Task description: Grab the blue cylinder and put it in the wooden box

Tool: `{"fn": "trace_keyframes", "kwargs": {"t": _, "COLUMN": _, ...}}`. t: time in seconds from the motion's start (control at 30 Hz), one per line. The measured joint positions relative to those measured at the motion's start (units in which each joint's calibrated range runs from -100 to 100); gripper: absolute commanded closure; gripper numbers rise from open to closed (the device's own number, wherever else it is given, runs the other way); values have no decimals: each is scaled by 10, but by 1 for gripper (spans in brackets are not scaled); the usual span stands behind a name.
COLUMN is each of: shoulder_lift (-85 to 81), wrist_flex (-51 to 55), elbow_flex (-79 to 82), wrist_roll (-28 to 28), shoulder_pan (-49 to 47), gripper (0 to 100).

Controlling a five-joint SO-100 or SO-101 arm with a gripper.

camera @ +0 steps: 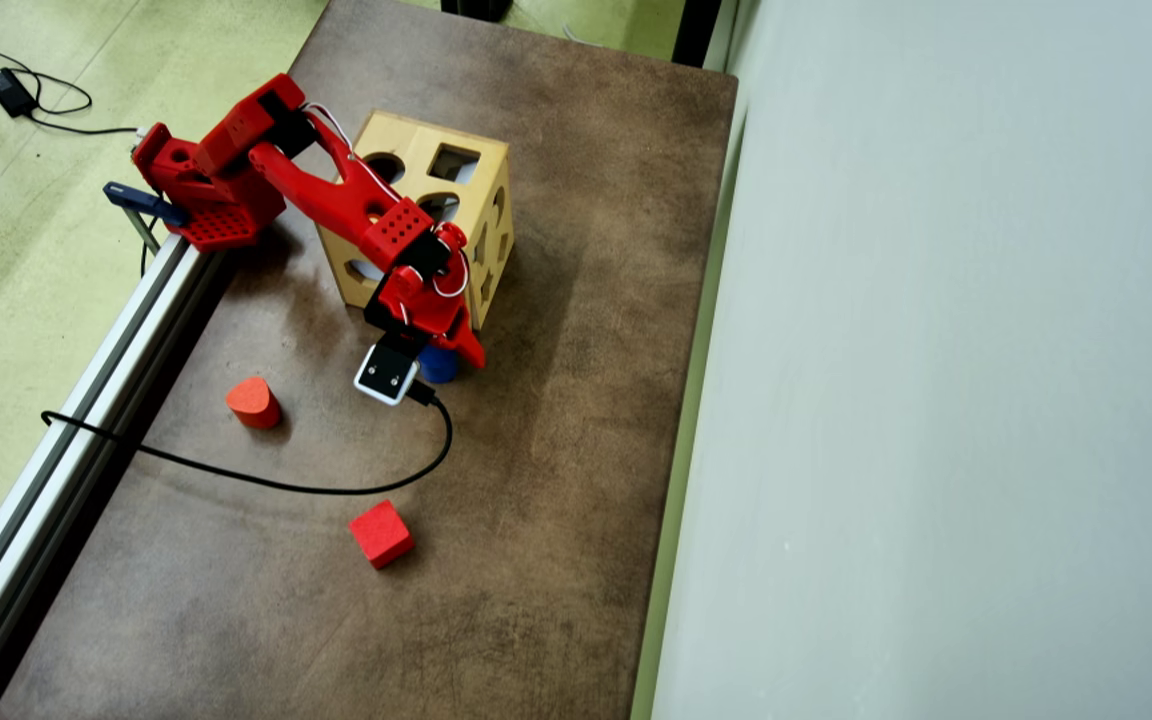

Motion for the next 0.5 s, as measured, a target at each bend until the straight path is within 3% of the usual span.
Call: {"fn": "trace_keyframes", "kwargs": {"t": 0.5, "shoulder_lift": 16, "wrist_flex": -2, "elbow_flex": 0, "wrist_roll": 0, "shoulder_pan": 0, "gripper": 60}}
